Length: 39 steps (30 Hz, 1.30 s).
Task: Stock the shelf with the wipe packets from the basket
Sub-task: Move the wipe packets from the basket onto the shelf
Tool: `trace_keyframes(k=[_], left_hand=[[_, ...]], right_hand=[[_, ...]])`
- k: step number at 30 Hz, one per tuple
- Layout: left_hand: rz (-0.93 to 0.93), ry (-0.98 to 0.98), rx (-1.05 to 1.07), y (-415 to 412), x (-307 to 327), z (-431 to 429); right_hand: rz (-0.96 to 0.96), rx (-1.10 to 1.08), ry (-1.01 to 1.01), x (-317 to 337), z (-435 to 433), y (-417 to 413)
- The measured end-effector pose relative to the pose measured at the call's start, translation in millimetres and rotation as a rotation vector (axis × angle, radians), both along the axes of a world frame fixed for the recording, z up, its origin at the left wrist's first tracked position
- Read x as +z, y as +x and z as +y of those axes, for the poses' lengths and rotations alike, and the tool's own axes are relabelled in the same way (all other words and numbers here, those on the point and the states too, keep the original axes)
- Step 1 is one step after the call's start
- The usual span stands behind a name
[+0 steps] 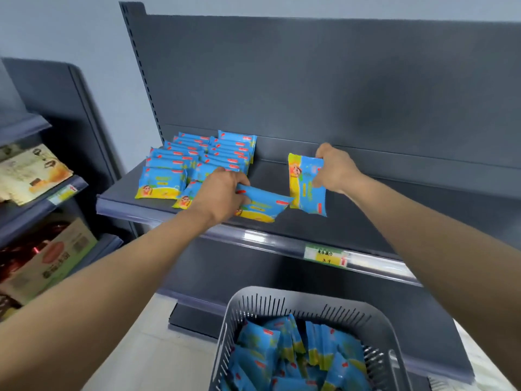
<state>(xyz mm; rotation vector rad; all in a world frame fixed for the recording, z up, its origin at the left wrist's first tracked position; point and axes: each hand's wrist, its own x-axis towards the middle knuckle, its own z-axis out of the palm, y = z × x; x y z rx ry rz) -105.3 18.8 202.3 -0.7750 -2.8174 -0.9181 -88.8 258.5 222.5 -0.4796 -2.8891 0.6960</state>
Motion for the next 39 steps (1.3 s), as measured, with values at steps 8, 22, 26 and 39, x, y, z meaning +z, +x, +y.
trace_keyframes(k=[8,22,26,39], left_hand=[[-0.064,0.024,-0.126,-85.9,-13.7,11.4],[0.161,-0.25,-0.359,-189.2,-47.2,56.8],[0.221,-0.285,-0.398,-198.9,-53.2,60.5],[0.268,-0.381,-0.265,-215.7,-57.6,79.6]], right_hand=[[0.04,0.027,0.009,-16.1,3.4,-108.4],[-0.122,0.226,0.108,-53.6,18.8,-220.6],[-0.343,0.161,0.356,-55.1,40.0,-209.3],[-0.084,-0.068,0.197,-68.1,37.3,-225.2]])
